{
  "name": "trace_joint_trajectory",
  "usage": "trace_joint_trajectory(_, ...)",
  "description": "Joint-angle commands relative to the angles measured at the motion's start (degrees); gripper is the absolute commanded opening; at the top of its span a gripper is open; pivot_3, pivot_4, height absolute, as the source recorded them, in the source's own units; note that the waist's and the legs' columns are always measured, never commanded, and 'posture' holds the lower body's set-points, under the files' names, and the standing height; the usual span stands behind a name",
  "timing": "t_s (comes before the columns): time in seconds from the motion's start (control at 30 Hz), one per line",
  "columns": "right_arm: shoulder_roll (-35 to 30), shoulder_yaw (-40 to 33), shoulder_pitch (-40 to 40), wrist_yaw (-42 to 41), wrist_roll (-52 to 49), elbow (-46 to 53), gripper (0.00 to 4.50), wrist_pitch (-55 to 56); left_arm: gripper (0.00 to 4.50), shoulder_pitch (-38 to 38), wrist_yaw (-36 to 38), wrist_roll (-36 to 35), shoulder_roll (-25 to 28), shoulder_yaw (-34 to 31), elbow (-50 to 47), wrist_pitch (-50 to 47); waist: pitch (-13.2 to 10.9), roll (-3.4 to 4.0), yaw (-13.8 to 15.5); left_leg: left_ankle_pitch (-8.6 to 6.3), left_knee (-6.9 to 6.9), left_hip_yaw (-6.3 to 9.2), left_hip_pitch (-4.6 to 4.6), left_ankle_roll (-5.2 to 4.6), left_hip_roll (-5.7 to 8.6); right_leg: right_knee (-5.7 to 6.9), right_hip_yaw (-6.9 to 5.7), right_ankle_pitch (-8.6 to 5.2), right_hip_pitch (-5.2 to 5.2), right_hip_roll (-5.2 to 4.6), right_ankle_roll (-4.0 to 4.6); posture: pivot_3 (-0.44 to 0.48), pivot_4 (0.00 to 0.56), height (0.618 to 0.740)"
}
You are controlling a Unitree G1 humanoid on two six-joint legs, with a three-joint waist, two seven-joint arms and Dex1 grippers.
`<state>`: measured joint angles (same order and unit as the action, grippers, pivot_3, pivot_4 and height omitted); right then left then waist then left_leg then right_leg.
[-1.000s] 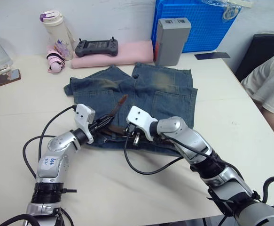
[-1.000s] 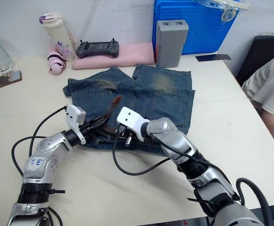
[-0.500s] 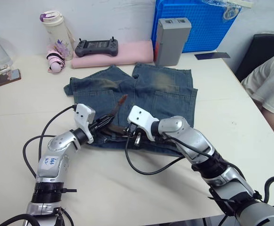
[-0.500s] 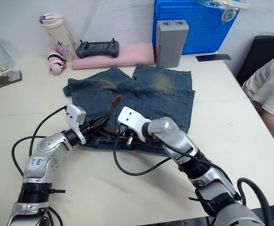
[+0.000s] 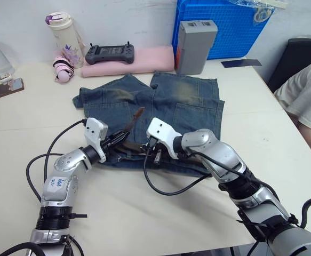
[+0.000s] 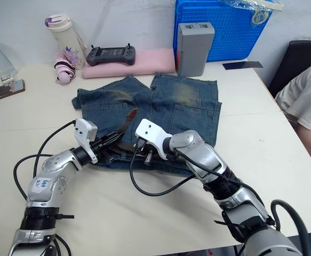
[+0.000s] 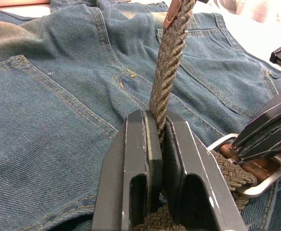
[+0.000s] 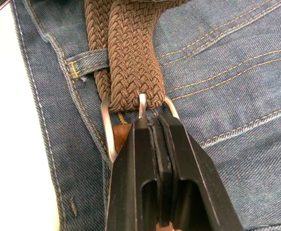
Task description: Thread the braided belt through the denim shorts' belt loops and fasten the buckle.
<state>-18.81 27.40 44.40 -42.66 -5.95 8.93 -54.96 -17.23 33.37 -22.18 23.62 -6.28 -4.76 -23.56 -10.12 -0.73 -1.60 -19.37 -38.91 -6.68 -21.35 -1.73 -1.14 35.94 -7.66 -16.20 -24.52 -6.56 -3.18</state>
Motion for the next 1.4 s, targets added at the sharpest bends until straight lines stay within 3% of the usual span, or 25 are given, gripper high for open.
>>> trace_joint_trajectory(0.03,0.1,0.3,0.9,-0.4,-0.2,0.5,0.03,1.0,0.42,-0.4,-0.1,0.0,-0.1,-0.4,-1.1,1.3,0.0,0.0,0.0,0.0,0.0,0.0,0.0,0.0,0.0,0.0,0.0,0.0,0.0,0.0,0.0,0.0,0.15,0.728)
trace_joint_trajectory(0.6,0.3,6.5,0.6,-4.3,1.0,-5.8,0.03,2.1,0.42,-0.5,-0.1,0.1,0.0,-0.4,-1.2,1.5,0.0,0.0,-0.1,0.0,0.01,-0.02,0.08,0.01,-0.01,0.02,0.03,0.0,0.02,0.0,0.0,0.0,0.15,0.728)
trace_joint_trajectory(0.93,0.4,16.8,1.9,-8.5,7.2,-11.1,0.03,4.5,0.42,-2.6,1.0,-0.1,0.5,0.7,-1.7,1.4,0.1,0.01,-0.2,-0.01,0.02,-0.03,0.19,0.03,-0.02,0.02,0.05,0.0,0.1,0.0,0.0,0.0,0.15,0.728)
trace_joint_trajectory(1.2,1.5,22.9,1.0,-11.7,11.7,-11.5,0.03,5.5,0.42,-5.7,2.7,-0.9,1.9,0.6,-2.7,-0.4,0.7,0.15,-0.6,0.0,0.14,-0.07,0.52,0.16,-0.07,-0.02,0.08,-0.05,0.22,0.0,0.09,0.0,0.15,0.728)
trace_joint_trajectory(1.4,1.5,25.7,0.0,-13.6,15.3,-12.4,0.03,6.6,0.42,-7.1,5.3,-1.9,3.2,1.0,-3.6,-1.9,1.0,0.19,-0.9,-0.03,0.86,-0.17,1.35,0.3,-0.08,-0.3,0.04,-0.11,0.87,0.02,0.18,0.0,0.15,0.728)
